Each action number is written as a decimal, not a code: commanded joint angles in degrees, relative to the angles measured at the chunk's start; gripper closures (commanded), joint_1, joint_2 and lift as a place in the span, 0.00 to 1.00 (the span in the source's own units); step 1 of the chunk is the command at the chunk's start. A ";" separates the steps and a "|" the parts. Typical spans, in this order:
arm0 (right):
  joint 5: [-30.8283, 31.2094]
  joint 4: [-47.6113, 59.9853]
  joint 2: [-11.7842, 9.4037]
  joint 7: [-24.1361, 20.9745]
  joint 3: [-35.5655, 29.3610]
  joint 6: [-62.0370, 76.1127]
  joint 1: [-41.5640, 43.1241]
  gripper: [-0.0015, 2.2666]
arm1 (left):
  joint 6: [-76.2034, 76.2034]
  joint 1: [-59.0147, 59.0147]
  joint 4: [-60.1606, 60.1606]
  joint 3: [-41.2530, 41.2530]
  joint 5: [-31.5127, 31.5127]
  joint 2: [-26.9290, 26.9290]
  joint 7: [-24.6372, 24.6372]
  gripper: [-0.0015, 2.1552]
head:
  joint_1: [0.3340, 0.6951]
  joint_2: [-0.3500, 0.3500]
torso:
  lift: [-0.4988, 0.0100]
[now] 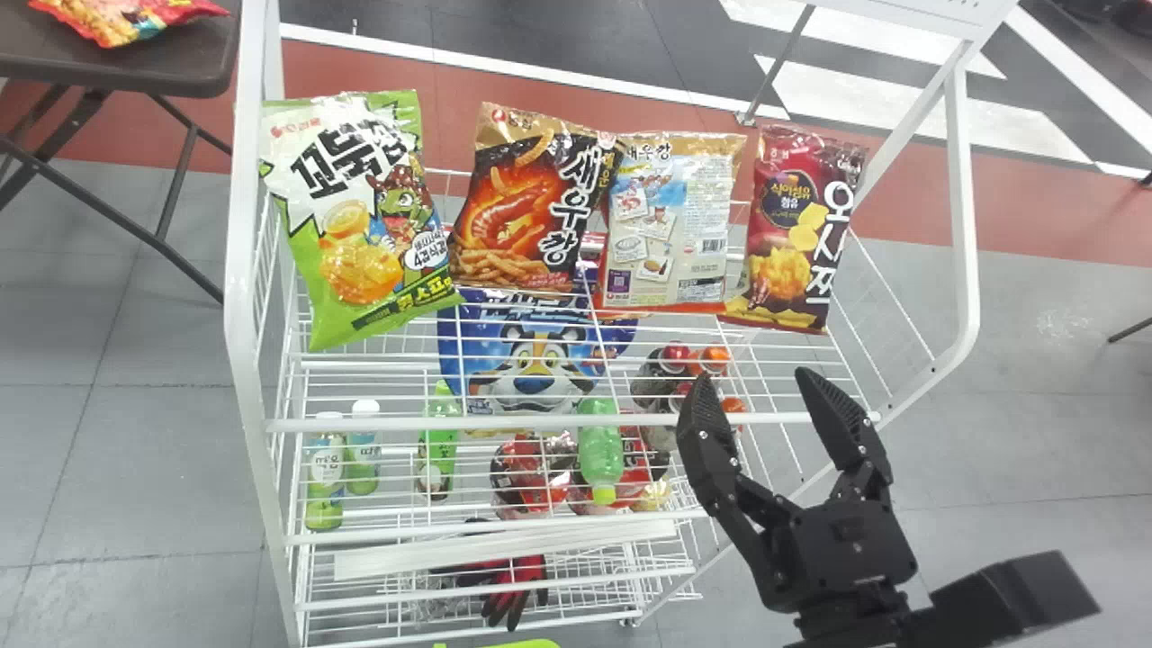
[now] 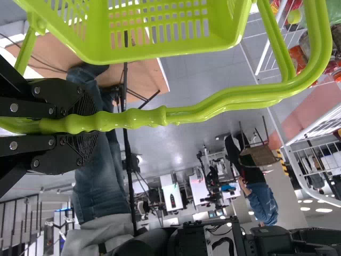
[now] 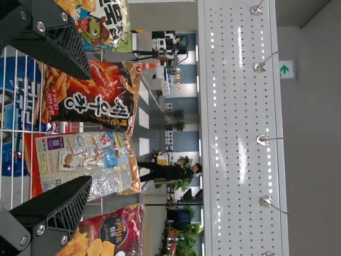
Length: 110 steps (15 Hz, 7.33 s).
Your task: Hold basket handle with left hand then pick Saewookkang with right hand and place into basket
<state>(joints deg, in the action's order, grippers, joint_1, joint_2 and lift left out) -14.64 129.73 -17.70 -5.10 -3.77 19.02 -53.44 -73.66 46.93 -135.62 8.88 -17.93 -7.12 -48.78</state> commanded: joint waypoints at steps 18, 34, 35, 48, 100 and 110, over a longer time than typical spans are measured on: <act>-1.27 -5.80 4.61 5.54 -4.67 -31.29 16.43 0.08 | 0.40 -0.35 1.15 0.00 0.35 0.35 0.53 0.87 | 1.00 0.00 | 0.94; -2.06 -33.75 3.99 6.33 -2.38 -24.26 45.17 0.08 | -2.59 -5.10 6.33 1.32 0.35 -0.44 2.03 0.87 | 1.00 0.00 | 0.94; -1.44 -35.51 3.91 6.33 -1.59 -23.55 46.67 0.08 | -2.59 -5.19 6.51 1.14 0.35 -0.44 2.11 0.87 | 1.00 0.00 | 0.94; 3.74 -49.75 3.20 5.27 3.59 -27.42 61.08 0.43 | -3.47 -8.61 9.06 0.27 -0.71 -0.70 2.82 0.87 | 1.00 0.00 | 0.94; 6.47 7.29 -14.73 -9.84 21.96 -48.52 3.95 0.92 | -1.71 -8.17 3.17 -1.58 -0.97 -0.09 3.26 0.87 | 1.00 0.00 | 0.94; 0.23 6.86 -17.01 -8.79 27.50 -56.25 6.94 0.92 | -2.24 -8.26 3.17 -1.23 -0.88 0.44 3.70 0.87 | 1.00 0.00 | 0.94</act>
<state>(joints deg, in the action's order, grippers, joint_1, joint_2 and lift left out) -14.15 136.67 -34.72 -13.92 22.78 -36.83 -46.87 -75.67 38.67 -132.45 7.56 -18.82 -6.64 -45.09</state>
